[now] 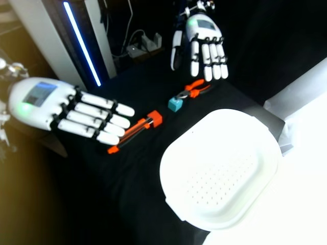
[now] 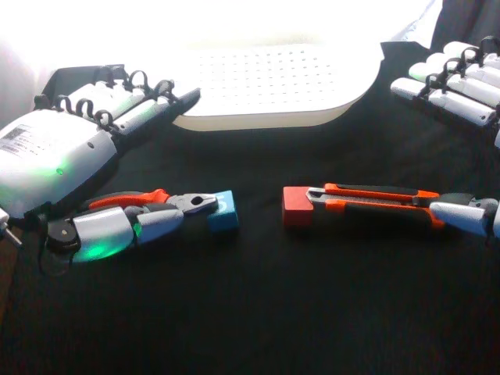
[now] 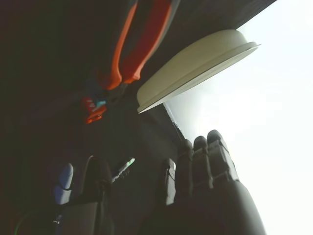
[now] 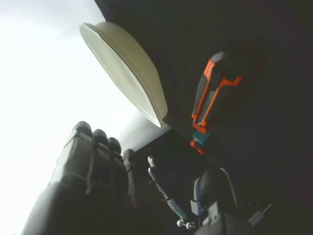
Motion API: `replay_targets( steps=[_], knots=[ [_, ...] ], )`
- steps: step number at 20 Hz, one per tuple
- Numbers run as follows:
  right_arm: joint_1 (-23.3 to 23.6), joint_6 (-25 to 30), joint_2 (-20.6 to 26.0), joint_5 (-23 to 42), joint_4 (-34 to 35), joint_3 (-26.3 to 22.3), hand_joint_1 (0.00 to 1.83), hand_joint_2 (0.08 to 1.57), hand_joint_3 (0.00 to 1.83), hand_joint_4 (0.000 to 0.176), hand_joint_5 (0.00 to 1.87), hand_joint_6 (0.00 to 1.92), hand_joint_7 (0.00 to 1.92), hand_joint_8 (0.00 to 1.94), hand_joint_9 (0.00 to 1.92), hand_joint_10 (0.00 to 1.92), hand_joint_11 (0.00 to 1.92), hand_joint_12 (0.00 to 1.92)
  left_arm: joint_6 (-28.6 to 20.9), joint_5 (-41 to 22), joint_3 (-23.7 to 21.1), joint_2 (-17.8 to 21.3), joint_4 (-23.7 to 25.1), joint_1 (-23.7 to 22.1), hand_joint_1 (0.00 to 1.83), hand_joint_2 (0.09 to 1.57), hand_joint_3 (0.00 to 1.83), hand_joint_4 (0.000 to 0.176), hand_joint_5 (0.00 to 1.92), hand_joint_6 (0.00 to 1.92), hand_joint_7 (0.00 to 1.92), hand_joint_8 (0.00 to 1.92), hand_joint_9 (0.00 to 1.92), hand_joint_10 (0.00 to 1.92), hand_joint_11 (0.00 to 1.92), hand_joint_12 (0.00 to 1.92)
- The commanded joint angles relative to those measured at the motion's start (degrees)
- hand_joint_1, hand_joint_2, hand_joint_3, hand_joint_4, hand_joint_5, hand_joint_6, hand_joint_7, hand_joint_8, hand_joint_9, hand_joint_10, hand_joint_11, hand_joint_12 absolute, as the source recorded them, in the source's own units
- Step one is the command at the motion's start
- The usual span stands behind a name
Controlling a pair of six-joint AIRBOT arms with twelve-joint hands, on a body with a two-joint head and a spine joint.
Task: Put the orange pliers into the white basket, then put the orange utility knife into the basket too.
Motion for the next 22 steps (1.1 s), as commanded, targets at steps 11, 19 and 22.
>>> replay_targets(
  steps=[11, 19, 22],
  knots=[
    [0.88, -0.24, -0.73, 6.61, -0.05, 0.3, 0.36, 1.23, 0.01, 0.0, 0.0, 0.0, 0.0, 0.0, 0.0, 0.0, 0.0, 0.0, 2.09, 0.31, 2.46, -5.06, -7.0, 0.75, 0.68, 1.2, 0.0, 0.0, 0.28, 0.01, 0.37, 0.07, 0.0, 1.0, 0.0, 1.73],
    [0.87, -0.24, -1.17, 6.23, -0.03, 0.43, 0.38, 1.25, 0.01, 0.0, 0.0, 0.0, 0.0, 0.0, 0.0, 0.0, 0.0, 0.0, 6.57, 6.26, 5.77, -9.65, -15.26, 0.74, 0.83, 1.26, 0.0, 0.0, 0.35, 0.67, 0.23, 0.96, 0.07, 1.43, 0.0, 1.8],
    [0.86, -0.24, -1.33, 6.23, -0.03, 0.46, 0.41, 1.25, 0.0, 0.0, 0.0, 0.0, 0.0, 0.0, 0.0, 0.0, 0.0, 0.0, 6.8, 6.02, 6.68, -10.46, -16.82, 0.56, 1.01, 1.41, 0.0, 0.014, 0.43, 1.81, 0.54, 1.74, 0.49, 1.92, 0.56, 1.92]
  ],
)
